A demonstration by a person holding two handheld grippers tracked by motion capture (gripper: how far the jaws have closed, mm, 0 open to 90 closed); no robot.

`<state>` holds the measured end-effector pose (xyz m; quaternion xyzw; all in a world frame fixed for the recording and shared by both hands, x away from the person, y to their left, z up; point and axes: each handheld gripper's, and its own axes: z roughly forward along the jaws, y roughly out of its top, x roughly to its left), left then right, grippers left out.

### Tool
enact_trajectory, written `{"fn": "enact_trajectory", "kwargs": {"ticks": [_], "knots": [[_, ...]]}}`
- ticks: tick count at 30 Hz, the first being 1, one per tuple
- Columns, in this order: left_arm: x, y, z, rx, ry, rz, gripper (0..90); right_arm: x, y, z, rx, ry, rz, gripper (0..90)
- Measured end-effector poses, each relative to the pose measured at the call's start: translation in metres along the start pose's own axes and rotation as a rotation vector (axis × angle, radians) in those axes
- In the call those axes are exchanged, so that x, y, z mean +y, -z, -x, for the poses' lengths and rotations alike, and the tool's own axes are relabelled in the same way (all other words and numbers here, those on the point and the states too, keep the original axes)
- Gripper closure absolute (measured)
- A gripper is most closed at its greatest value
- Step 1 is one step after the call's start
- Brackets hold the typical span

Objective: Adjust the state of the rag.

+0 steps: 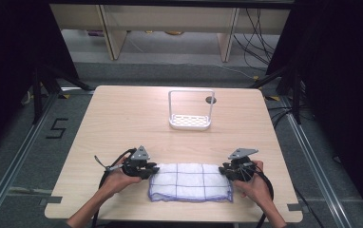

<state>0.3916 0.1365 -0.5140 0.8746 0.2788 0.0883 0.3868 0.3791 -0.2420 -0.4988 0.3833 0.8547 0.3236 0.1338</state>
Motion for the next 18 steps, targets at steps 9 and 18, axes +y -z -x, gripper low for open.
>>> {"fn": "enact_trajectory", "kwargs": {"ticks": [9, 18], "knots": [[-0.007, 0.007, 0.007, -0.005, -0.018, 0.018, 84.1, 0.014, -0.004, 0.012, 0.032, 0.028, -0.016, 89.7], [-0.014, 0.017, 0.023, -0.019, -0.032, 0.026, 84.6, 0.035, -0.010, 0.018, 0.020, 0.043, -0.005, 90.0]]}}
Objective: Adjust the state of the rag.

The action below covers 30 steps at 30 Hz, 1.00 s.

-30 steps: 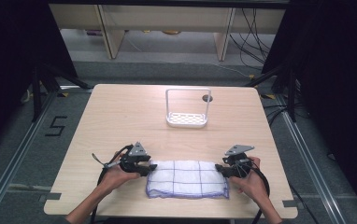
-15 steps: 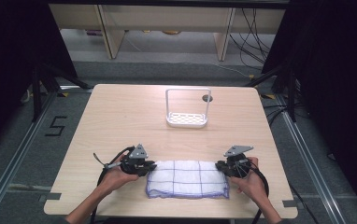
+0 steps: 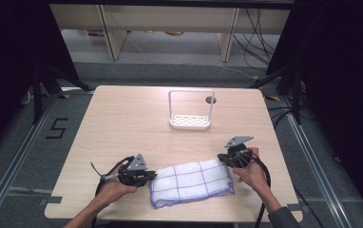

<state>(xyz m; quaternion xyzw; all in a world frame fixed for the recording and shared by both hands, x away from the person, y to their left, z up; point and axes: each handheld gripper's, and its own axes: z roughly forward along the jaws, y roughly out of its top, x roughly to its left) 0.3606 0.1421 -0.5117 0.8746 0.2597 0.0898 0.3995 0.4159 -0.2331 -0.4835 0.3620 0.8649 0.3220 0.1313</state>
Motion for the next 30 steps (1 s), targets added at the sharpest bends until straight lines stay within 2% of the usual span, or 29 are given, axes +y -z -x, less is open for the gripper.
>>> {"fn": "enact_trajectory", "kwargs": {"ticks": [1, 4, 5, 6, 7, 8, 10, 11, 12, 14, 15, 16, 17, 18, 19, 20, 21, 22, 24, 25, 26, 27, 30], "knots": [[-0.001, 0.001, 0.002, -0.012, 0.019, 0.017, 84.6, 0.004, -0.001, 0.000, -0.006, -0.017, -0.021, 90.0], [-0.004, 0.004, 0.008, -0.015, 0.010, 0.021, 84.6, 0.017, -0.005, 0.005, -0.006, 0.004, -0.036, 90.0], [-0.005, 0.005, 0.011, -0.017, 0.011, 0.022, 84.6, 0.020, -0.010, 0.005, -0.008, 0.011, -0.018, 90.0], [-0.005, 0.005, 0.014, -0.017, 0.015, 0.027, 84.5, 0.025, -0.010, 0.006, -0.009, 0.006, -0.045, 90.0], [-0.006, 0.007, 0.017, -0.023, 0.020, 0.026, 84.5, 0.029, -0.016, 0.009, -0.013, 0.033, -0.017, 90.0], [-0.006, 0.007, 0.020, -0.028, 0.027, 0.033, 84.5, 0.039, -0.022, 0.012, -0.016, 0.036, -0.021, 90.0], [-0.008, 0.009, 0.026, -0.036, 0.020, 0.033, 84.4, 0.044, -0.024, 0.012, -0.014, 0.033, -0.040, 90.0], [-0.008, 0.010, 0.030, -0.034, 0.023, 0.031, 84.4, 0.051, -0.029, 0.014, -0.023, 0.064, -0.033, 90.0], [-0.009, 0.010, 0.031, -0.046, -0.014, 0.022, 84.3, 0.055, -0.032, 0.015, -0.019, 0.066, -0.025, 90.0], [-0.011, 0.010, 0.033, -0.037, -0.017, 0.017, 83.9, 0.065, -0.038, 0.013, 0.002, 0.053, -0.041, 90.0], [-0.012, 0.009, 0.034, -0.041, 0.009, 0.027, 83.7, 0.069, -0.036, 0.010, 0.010, 0.033, -0.060, 89.8], [-0.012, 0.009, 0.032, -0.038, -0.004, 0.024, 83.7, 0.069, -0.036, 0.010, 0.015, 0.048, -0.030, 88.6], [-0.012, 0.009, 0.032, -0.041, 0.026, 0.030, 83.6, 0.070, -0.032, 0.009, 0.033, 0.032, -0.032, 86.7], [-0.012, 0.009, 0.031, -0.040, 0.009, 0.032, 83.6, 0.068, -0.030, 0.008, 0.025, 0.028, -0.010, 83.9], [-0.012, 0.009, 0.031, -0.038, 0.010, 0.029, 83.6, 0.066, -0.027, 0.008, 0.027, 0.026, -0.008, 77.1], [-0.012, 0.008, 0.032, -0.039, 0.026, 0.037, 83.6, 0.064, -0.021, 0.008, 0.024, 0.009, -0.038, 75.0], [-0.012, 0.009, 0.033, -0.037, 0.027, 0.030, 83.6, 0.059, -0.020, 0.007, 0.013, -0.006, -0.016, 73.5], [-0.012, 0.009, 0.032, -0.038, 0.007, 0.029, 83.5, 0.055, -0.015, 0.008, 0.028, 0.016, -0.025, 71.3], [-0.012, 0.009, 0.032, -0.037, 0.011, 0.029, 83.5, 0.047, -0.010, 0.006, 0.030, -0.013, -0.052, 67.0], [-0.012, 0.008, 0.032, -0.036, 0.011, 0.030, 83.5, 0.043, -0.009, 0.006, 0.028, -0.028, -0.057, 65.3], [-0.012, 0.008, 0.032, -0.035, 0.009, 0.030, 83.5, 0.040, -0.009, 0.008, 0.028, -0.019, -0.051, 63.8], [-0.012, 0.008, 0.032, -0.033, 0.008, 0.028, 83.4, 0.036, -0.010, 0.007, 0.019, -0.044, -0.042, 61.8], [-0.012, 0.008, 0.033, -0.032, 0.011, 0.030, 83.2, 0.026, -0.012, 0.009, 0.013, -0.085, -0.085, 57.0]]}}
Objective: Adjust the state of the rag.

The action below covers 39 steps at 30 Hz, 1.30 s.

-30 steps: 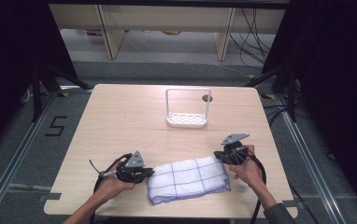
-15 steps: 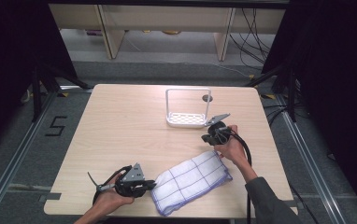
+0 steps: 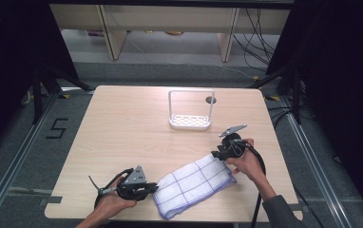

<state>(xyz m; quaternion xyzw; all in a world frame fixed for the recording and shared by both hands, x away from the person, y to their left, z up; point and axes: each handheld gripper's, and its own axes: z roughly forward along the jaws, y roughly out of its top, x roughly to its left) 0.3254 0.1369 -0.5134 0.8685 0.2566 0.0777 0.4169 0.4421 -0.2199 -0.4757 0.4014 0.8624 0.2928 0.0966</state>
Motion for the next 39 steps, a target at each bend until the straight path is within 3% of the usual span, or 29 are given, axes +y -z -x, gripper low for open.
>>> {"fn": "enact_trajectory", "kwargs": {"ticks": [2, 3, 4, 9, 11, 16, 17, 18, 19, 20, 21, 23, 27, 31, 32, 34, 35, 36, 37, 39], "knots": [[0.000, 0.000, 0.000, -0.001, 0.000, -0.001, 83.2, -0.002, -0.002, 0.000, 0.007, -0.001, -0.001, 56.7], [0.000, 0.000, 0.000, 0.000, 0.001, -0.001, 83.1, -0.004, -0.003, -0.001, 0.013, -0.020, -0.026, 56.0], [0.000, 0.000, 0.000, 0.001, -0.001, -0.001, 83.1, -0.007, -0.008, -0.003, -0.010, -0.029, -0.053, 54.3], [0.000, 0.000, -0.001, 0.005, -0.010, -0.010, 83.0, -0.011, -0.010, -0.005, 0.003, -0.018, -0.033, 54.7], [0.000, 0.000, -0.001, 0.006, -0.009, -0.007, 83.0, -0.012, -0.011, -0.007, 0.000, -0.015, -0.025, 61.4], [0.000, 0.001, 0.001, 0.000, -0.003, -0.007, 83.2, -0.011, -0.011, -0.008, 0.053, 0.004, -0.034, 84.1], [0.000, 0.001, 0.001, 0.003, -0.006, -0.008, 83.2, -0.010, -0.012, -0.008, 0.032, -0.018, -0.044, 85.4], [0.000, 0.000, 0.003, 0.008, 0.010, -0.001, 83.3, -0.009, -0.011, -0.007, 0.067, -0.001, -0.044, 86.4], [0.001, 0.001, 0.002, 0.006, -0.023, -0.014, 83.4, -0.006, -0.011, -0.006, 0.055, -0.002, -0.044, 87.1], [0.001, 0.001, 0.004, -0.003, -0.006, -0.007, 83.6, -0.004, -0.012, -0.005, 0.044, 0.000, -0.032, 87.2], [0.001, 0.002, 0.004, -0.004, -0.029, -0.016, 83.7, 0.000, -0.012, -0.004, 0.046, 0.005, -0.027, 87.3], [0.001, 0.003, 0.009, -0.016, -0.024, -0.008, 83.7, 0.008, -0.014, -0.002, 0.046, 0.046, 0.005, 87.4], [0.002, 0.005, 0.020, -0.035, -0.030, 0.011, 83.7, 0.031, -0.020, -0.006, 0.041, 0.060, 0.012, 87.4], [0.004, 0.007, 0.028, -0.047, -0.058, 0.023, 83.7, 0.056, -0.031, -0.009, 0.077, 0.099, -0.021, 87.4], [0.004, 0.007, 0.032, -0.049, -0.042, 0.031, 83.7, 0.062, -0.035, -0.009, 0.092, 0.122, -0.005, 87.4], [0.006, 0.007, 0.034, -0.056, -0.064, 0.033, 83.7, 0.075, -0.041, -0.012, 0.099, 0.123, -0.005, 87.4], [0.006, 0.006, 0.037, -0.052, -0.052, 0.040, 83.7, 0.081, -0.046, -0.015, 0.085, 0.110, 0.001, 87.4], [0.007, 0.005, 0.038, -0.065, -0.054, 0.042, 83.7, 0.088, -0.050, -0.016, 0.115, 0.154, 0.025, 87.4], [0.007, 0.005, 0.039, -0.057, -0.073, 0.036, 83.7, 0.094, -0.053, -0.020, 0.124, 0.150, 0.012, 87.4], [0.008, 0.002, 0.042, -0.054, -0.066, 0.041, 83.6, 0.105, -0.062, -0.025, 0.130, 0.175, 0.024, 87.4]]}}
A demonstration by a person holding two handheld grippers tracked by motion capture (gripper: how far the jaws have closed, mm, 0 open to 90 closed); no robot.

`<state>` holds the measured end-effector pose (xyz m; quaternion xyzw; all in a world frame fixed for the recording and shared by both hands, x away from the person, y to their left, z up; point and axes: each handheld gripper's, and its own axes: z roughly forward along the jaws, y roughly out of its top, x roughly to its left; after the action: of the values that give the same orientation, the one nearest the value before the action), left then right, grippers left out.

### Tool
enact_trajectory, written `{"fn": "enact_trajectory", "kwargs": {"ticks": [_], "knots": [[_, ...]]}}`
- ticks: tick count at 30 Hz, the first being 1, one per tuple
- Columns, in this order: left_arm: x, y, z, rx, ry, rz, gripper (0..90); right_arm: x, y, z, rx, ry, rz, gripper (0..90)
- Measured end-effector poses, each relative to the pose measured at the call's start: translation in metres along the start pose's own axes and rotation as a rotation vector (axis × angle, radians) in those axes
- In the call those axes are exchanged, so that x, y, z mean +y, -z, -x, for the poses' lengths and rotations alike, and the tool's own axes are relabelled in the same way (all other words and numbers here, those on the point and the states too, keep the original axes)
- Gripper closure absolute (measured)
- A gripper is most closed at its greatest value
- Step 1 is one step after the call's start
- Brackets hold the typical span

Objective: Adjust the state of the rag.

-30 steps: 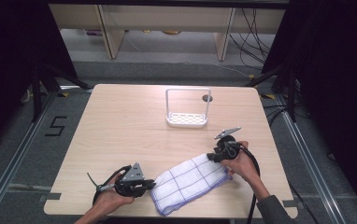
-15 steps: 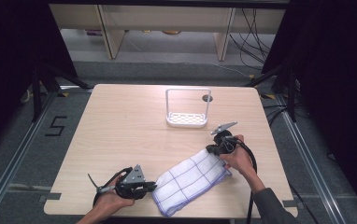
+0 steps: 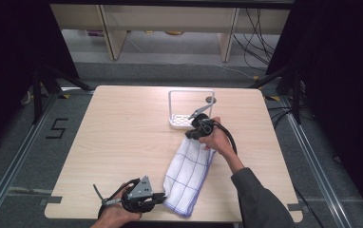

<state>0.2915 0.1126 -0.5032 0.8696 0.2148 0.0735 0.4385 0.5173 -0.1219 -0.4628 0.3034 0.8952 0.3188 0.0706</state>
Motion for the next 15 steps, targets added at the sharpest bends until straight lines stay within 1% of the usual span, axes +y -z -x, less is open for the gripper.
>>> {"fn": "enact_trajectory", "kwargs": {"ticks": [1, 2, 3, 4, 5, 6, 7, 8, 9, 10, 11, 12, 13, 14, 15], "knots": [[0.001, -0.001, 0.001, -0.003, -0.005, -0.001, 83.5, 0.003, -0.003, -0.001, 0.004, 0.004, 0.000, 87.4], [0.001, -0.002, 0.003, -0.001, -0.001, 0.002, 83.2, 0.007, -0.008, -0.001, 0.014, 0.027, 0.003, 87.4], [0.001, -0.005, 0.005, -0.007, 0.006, 0.018, 83.0, 0.011, -0.011, -0.001, 0.015, 0.040, -0.003, 87.4], [0.001, -0.005, 0.005, -0.007, -0.003, 0.005, 82.7, 0.012, -0.014, -0.004, 0.020, 0.015, -0.012, 87.4], [0.001, -0.006, 0.007, -0.004, -0.001, 0.009, 82.5, 0.014, -0.018, -0.004, 0.026, 0.028, -0.005, 87.3], [0.001, -0.008, 0.007, -0.007, -0.015, 0.008, 82.1, 0.015, -0.021, -0.004, 0.030, 0.029, -0.002, 87.1], [0.002, -0.009, 0.010, -0.032, 0.000, -0.003, 81.8, 0.015, -0.023, -0.005, 0.030, 0.027, 0.000, 86.7], [0.002, -0.011, 0.012, -0.028, 0.004, 0.012, 80.8, 0.016, -0.026, -0.007, 0.027, 0.023, 0.002, 84.7], [0.003, -0.012, 0.013, -0.040, -0.003, 0.001, 79.2, 0.016, -0.029, -0.008, 0.023, -0.006, 0.014, 79.4], [0.003, -0.013, 0.014, -0.061, 0.002, 0.000, 76.1, 0.016, -0.029, -0.008, 0.023, -0.024, 0.017, 72.8], [0.004, -0.013, 0.014, -0.071, 0.004, 0.015, 73.1, 0.016, -0.031, -0.009, 0.020, -0.063, 0.030, 69.7], [0.005, -0.011, 0.015, -0.066, 0.021, 0.009, 69.8, 0.016, -0.028, -0.009, 0.012, -0.067, 0.019, 65.3], [0.006, -0.011, 0.014, -0.078, 0.016, 0.028, 65.0, 0.015, -0.027, -0.006, 0.016, -0.058, 0.024, 61.5], [0.007, -0.009, 0.014, -0.083, 0.043, 0.050, 62.0, 0.015, -0.025, -0.007, -0.003, -0.067, 0.041, 59.5], [0.008, -0.005, 0.011, -0.080, 0.039, 0.055, 59.3, 0.014, -0.020, -0.007, 0.000, -0.076, 0.044, 58.3]]}}
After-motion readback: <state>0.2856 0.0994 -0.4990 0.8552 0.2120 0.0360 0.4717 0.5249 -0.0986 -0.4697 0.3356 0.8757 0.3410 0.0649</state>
